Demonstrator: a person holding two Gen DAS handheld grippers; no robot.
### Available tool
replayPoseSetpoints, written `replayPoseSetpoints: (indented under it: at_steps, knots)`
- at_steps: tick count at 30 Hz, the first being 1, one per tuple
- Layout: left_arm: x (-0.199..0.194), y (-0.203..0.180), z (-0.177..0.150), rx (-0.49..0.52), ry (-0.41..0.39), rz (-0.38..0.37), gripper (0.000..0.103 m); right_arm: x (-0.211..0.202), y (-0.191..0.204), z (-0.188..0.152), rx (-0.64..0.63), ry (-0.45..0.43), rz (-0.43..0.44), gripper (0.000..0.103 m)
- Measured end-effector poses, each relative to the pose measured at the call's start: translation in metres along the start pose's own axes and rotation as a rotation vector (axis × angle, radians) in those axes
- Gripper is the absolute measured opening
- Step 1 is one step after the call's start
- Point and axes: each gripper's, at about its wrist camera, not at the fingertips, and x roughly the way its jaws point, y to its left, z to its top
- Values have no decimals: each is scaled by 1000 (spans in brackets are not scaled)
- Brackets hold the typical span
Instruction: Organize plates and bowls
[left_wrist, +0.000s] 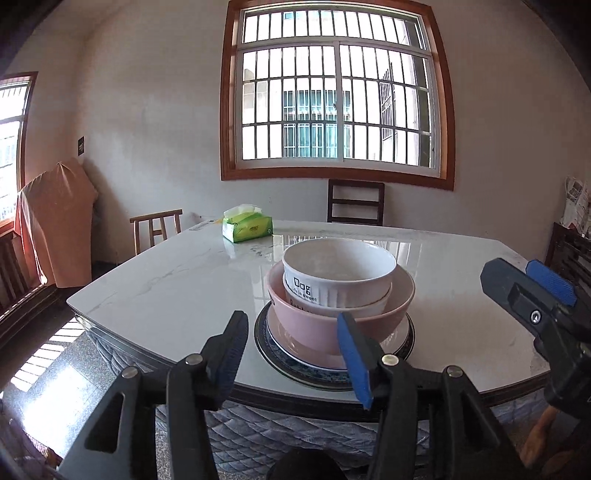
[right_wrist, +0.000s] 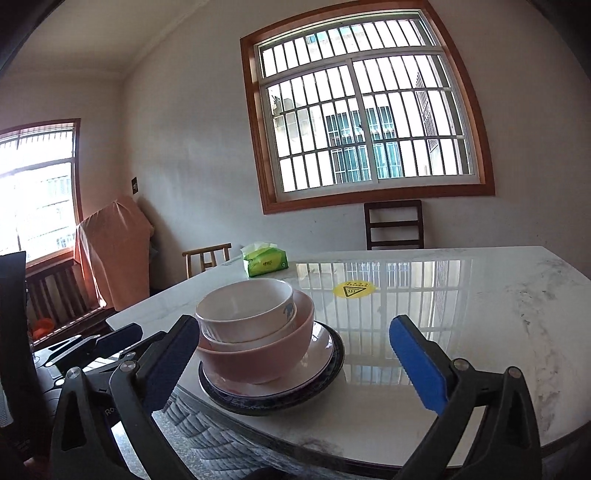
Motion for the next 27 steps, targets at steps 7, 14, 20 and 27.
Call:
replayPoseSetpoints:
  at_steps: [7, 14, 20, 27]
  knots:
    - [-15, 6, -5, -25, -43, -7, 53, -18, 12, -1, -41, -38, -18, 102]
    - [-34, 2, -9, -6, -99, -6, 68, -26, 14, -1, -38, -43, -25, 102]
    - [-59, -3, -13, 12, -210, 35, 82, -31, 15, -2, -36, -46, -31, 102]
    - [-54, 1, -14, -26, -161, 2, 83, -38, 12, -4, -20, -60, -38, 102]
